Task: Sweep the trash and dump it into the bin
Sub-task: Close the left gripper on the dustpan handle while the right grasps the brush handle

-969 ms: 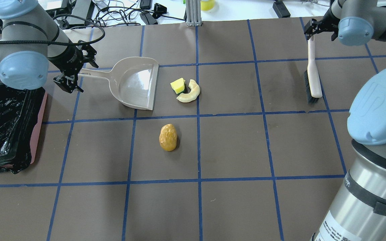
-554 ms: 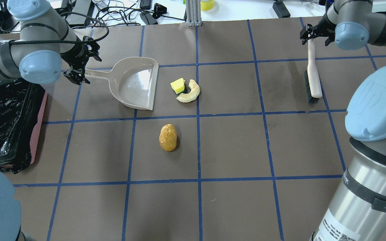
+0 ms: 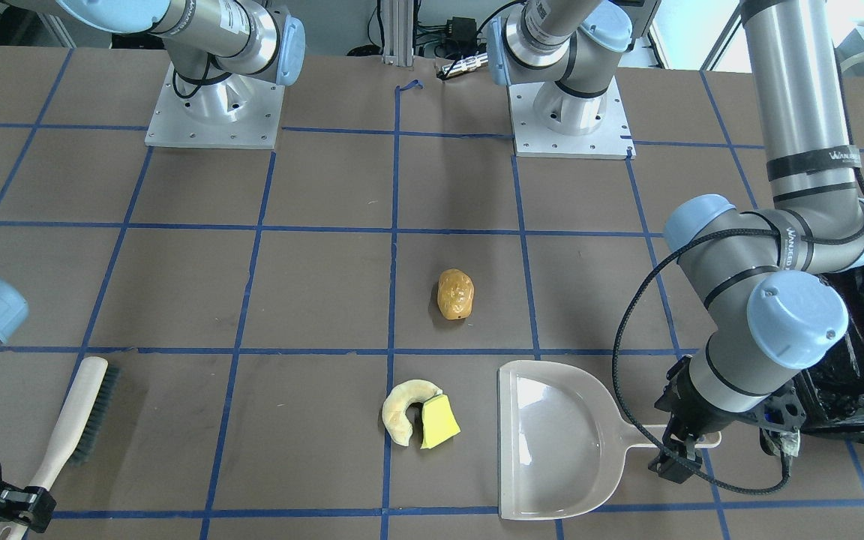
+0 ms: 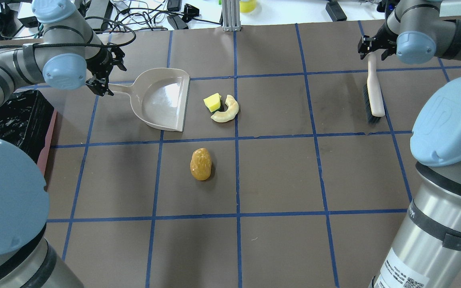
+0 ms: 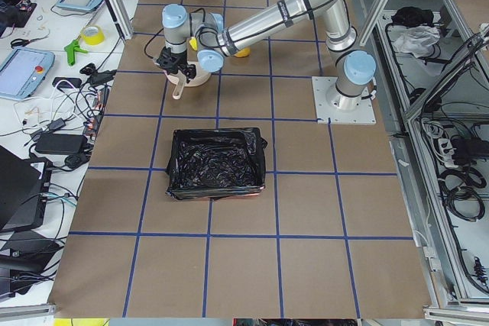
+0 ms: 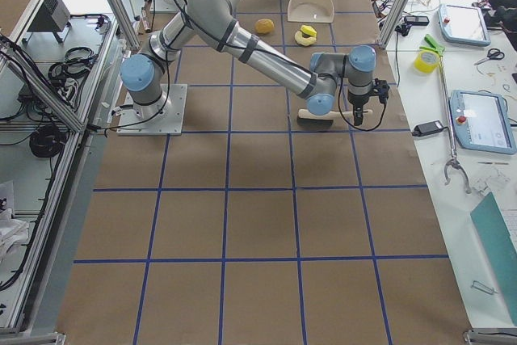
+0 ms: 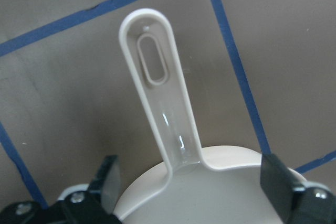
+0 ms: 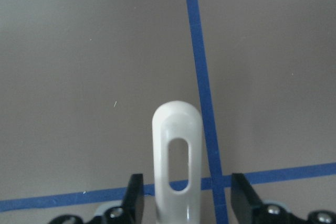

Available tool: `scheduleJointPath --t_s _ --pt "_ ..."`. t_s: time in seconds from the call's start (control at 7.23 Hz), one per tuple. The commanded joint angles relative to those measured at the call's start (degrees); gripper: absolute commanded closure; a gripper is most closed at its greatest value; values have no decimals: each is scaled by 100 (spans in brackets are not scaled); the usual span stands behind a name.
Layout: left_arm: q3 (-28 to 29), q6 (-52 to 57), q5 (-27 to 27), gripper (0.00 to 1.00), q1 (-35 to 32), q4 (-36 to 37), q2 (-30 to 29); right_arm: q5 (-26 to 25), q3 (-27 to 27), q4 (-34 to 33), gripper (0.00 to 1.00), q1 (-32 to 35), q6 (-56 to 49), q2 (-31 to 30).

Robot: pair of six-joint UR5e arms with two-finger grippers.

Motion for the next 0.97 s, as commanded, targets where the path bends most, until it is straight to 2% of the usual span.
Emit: scheduleJointPath --t_s 0.0,0.28,0.42,0.55,0.69,0.83 --pt "109 -3 240 5 0 0 -226 9 19 63 48 0 -15 -6" --pt "109 -73 329 5 26 0 -235 35 63 73 42 9 -15 -32" --pt "109 -526 382 5 18 0 -235 87 81 82 38 9 -24 -49" --pt "109 -626 426 11 26 0 -235 79 72 221 38 9 -24 -58" --pt "109 -766 417 37 26 0 -227 79 63 327 39 9 -33 -58" --pt "100 -890 348 99 26 0 -218 79 72 337 41 9 -33 -58"
